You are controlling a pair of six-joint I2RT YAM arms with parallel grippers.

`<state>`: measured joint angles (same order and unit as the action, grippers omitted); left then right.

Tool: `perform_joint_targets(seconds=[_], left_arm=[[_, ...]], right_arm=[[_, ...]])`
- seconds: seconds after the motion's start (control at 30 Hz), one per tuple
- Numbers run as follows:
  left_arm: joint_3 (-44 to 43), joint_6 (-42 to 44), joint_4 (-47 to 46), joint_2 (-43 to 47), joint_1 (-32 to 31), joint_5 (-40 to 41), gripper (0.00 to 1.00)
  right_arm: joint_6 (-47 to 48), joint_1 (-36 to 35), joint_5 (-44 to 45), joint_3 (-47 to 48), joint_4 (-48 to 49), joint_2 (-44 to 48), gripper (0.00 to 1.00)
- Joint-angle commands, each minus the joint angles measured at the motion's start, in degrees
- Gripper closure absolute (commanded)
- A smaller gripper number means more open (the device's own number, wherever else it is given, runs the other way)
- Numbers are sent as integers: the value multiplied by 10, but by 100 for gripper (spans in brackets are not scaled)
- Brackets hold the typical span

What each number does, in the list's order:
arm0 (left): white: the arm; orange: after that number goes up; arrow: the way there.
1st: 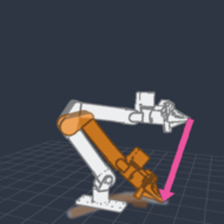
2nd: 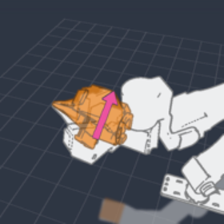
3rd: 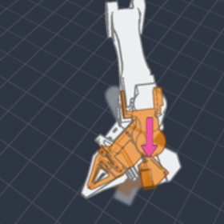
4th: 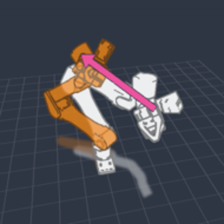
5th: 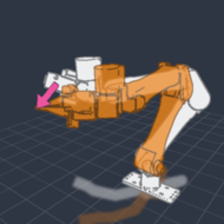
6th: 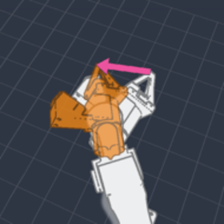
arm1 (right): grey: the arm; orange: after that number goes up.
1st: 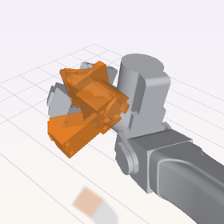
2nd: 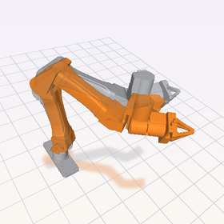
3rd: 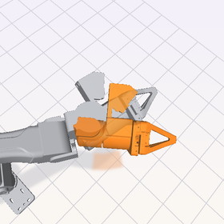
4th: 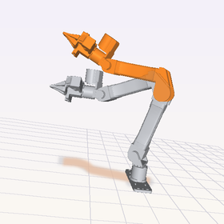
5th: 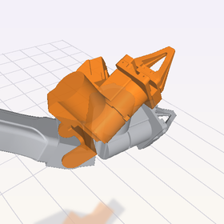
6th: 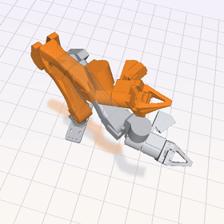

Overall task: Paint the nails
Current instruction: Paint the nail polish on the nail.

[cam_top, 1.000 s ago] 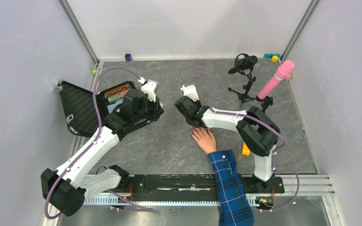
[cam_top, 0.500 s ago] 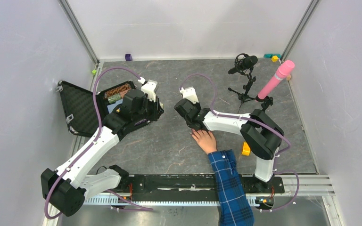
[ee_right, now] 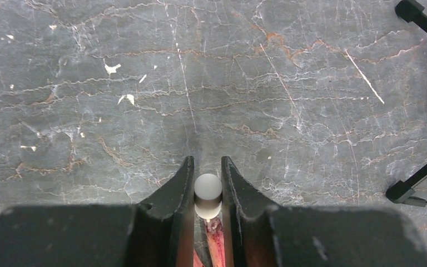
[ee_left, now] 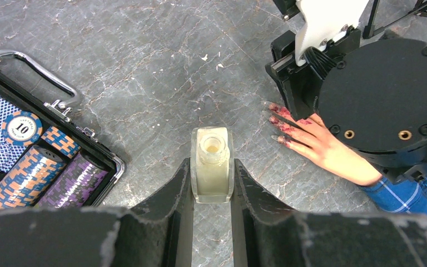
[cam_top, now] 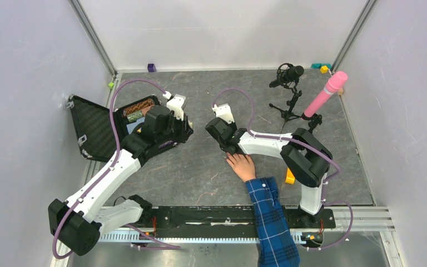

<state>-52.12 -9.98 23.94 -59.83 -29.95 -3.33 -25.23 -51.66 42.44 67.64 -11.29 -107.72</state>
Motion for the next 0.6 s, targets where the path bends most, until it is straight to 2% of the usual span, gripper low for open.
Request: perform_joint_targets(seconds=[0.0, 0.57], left_arm=[[-4, -3, -19, 16, 4, -1, 96], [-4, -1, -18, 19, 3, 4, 96]], right_arm=[[-14, -3, 9, 6, 1, -10, 100], [-14, -4, 44, 0, -6, -19, 100]])
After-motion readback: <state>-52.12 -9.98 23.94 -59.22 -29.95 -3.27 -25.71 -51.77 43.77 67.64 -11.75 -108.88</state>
